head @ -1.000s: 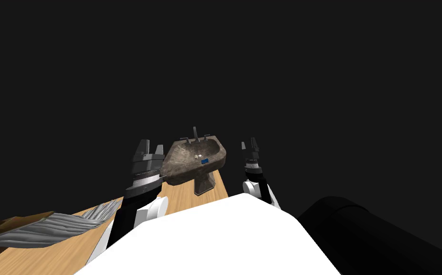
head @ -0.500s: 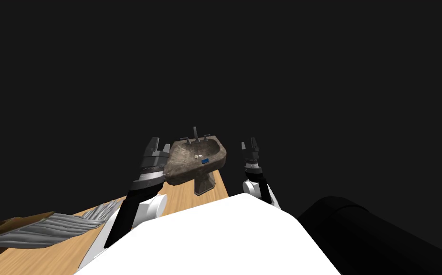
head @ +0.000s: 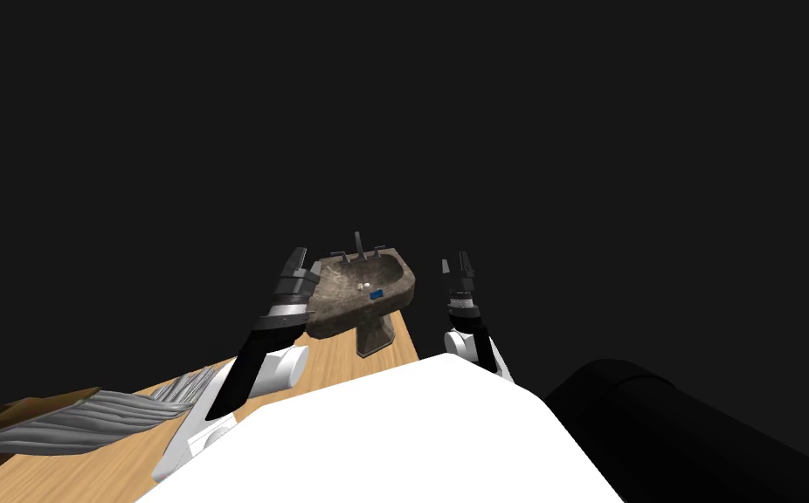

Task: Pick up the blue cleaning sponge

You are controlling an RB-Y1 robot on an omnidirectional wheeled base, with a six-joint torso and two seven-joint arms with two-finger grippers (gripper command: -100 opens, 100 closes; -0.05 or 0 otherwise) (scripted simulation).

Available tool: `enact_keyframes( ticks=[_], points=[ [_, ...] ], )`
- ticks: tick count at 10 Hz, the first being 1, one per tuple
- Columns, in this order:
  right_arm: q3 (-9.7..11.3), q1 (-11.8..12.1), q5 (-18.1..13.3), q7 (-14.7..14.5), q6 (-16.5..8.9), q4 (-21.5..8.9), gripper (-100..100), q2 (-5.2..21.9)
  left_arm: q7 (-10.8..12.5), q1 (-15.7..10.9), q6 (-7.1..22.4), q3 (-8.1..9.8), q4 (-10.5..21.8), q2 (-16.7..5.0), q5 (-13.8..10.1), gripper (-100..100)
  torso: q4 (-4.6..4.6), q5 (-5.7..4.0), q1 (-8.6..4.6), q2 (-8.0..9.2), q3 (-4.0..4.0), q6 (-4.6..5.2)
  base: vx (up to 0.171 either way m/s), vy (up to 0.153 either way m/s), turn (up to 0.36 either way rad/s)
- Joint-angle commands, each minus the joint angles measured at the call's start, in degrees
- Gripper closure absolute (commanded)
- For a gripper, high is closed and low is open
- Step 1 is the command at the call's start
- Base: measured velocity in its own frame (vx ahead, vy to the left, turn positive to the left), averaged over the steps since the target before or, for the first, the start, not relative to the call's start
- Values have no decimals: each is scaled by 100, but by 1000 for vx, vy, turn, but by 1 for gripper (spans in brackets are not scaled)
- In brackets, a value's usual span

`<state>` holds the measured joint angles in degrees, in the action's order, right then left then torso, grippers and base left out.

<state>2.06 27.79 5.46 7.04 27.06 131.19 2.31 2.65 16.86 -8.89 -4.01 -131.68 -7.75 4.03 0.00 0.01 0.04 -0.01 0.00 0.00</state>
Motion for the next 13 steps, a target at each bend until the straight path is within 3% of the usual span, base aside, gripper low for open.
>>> enact_keyframes(
  ticks=[1,2,3,5,6,8,9,11,12,13],
  points=[
    [0,0,0,0,0,0,0,0,142,-260,286,8,81,-136,-54,-100,0,0,0,0,0,0,-4,11,1],
    [0,0,0,0,0,0,0,0,142,-260,444,8,81,-136,-54,-100,0,0,0,0,0,1,-4,9,-2],
    [0,0,0,0,0,0,0,0,260,-484,593,-14,153,-223,-92,-100,0,0,0,0,0,0,-10,12,3],
    [0,0,0,0,0,0,0,0,260,-484,823,-14,153,-223,-92,-100,0,0,0,2,1,0,-5,8,-1],
    [0,0,0,0,0,0,0,0,385,-719,1025,-40,230,-297,-134,-100,0,0,-2,1,1,0,-5,10,7],
    [0,0,0,0,0,0,0,0,385,-719,1206,-40,230,-297,-134,-100,0,0,-1,2,1,0,-3,5,0],
    [0,0,0,0,0,0,0,0,517,-963,1401,-69,315,-360,-180,-100,0,0,-3,2,1,0,-11,8,11],
    [0,0,0,0,0,0,0,0,517,-963,1606,-69,315,-360,-180,-100,0,0,-2,3,2,0,-5,5,0],
    [0,0,0,0,0,0,0,0,656,-1214,1836,-102,407,-412,-231,-100,0,0,-3,2,1,-1,-10,10,12],
    [0,0,0,0,0,0,0,0,656,-1214,1976,-102,407,-412,-231,-100,0,0,-2,2,1,0,-11,10,2]
  ],
)
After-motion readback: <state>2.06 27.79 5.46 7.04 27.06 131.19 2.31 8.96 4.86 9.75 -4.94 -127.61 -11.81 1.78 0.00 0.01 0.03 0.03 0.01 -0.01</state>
